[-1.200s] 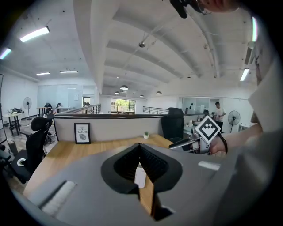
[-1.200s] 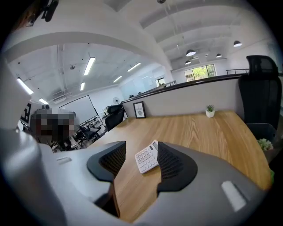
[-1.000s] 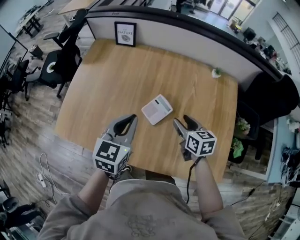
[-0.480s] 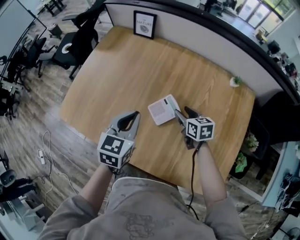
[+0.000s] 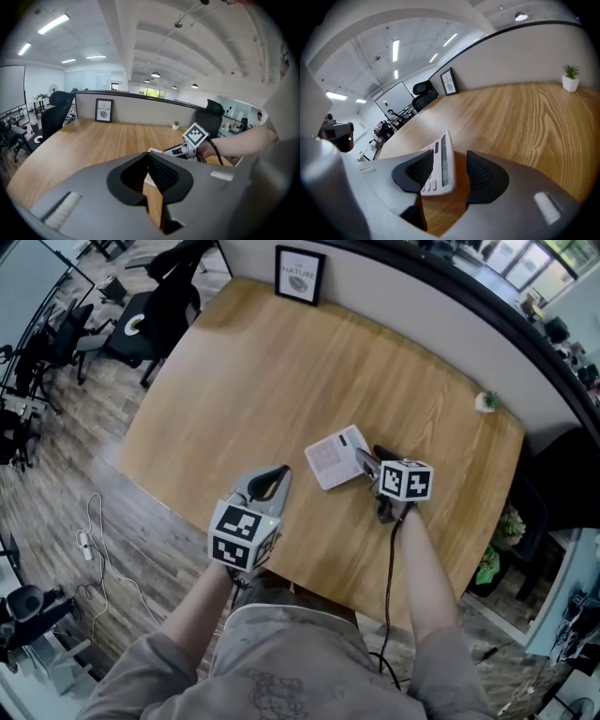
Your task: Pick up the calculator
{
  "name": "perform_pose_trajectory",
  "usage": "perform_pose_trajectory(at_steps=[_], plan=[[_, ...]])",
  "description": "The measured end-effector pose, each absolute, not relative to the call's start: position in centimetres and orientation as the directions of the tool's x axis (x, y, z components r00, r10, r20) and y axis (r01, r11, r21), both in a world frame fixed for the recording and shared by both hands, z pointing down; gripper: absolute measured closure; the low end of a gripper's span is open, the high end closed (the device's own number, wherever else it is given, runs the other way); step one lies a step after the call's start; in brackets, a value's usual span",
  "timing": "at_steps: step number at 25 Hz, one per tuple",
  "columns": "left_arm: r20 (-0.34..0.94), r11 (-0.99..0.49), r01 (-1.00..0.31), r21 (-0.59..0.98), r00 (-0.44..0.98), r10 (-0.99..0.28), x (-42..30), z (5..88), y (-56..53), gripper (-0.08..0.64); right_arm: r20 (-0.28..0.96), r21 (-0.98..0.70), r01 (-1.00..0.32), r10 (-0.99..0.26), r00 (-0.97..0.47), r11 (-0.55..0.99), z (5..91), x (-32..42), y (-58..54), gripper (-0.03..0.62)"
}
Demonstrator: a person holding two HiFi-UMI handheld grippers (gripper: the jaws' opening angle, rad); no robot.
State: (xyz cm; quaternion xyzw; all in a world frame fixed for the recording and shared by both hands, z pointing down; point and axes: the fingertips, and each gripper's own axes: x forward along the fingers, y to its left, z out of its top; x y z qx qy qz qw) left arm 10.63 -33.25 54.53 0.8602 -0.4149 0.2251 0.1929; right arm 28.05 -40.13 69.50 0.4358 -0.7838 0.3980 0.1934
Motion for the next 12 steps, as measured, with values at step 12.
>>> perform_pose_trajectory(at_steps=[12], plan=[[0.573,-0.527,-0.805,0.271,0.575,-0.583,7.7,58.0,-33.9,0.558,0.644,-0.571,-0.781,-0.452,-0.618,0.254,72.1,25.5,-39.9,0.413]])
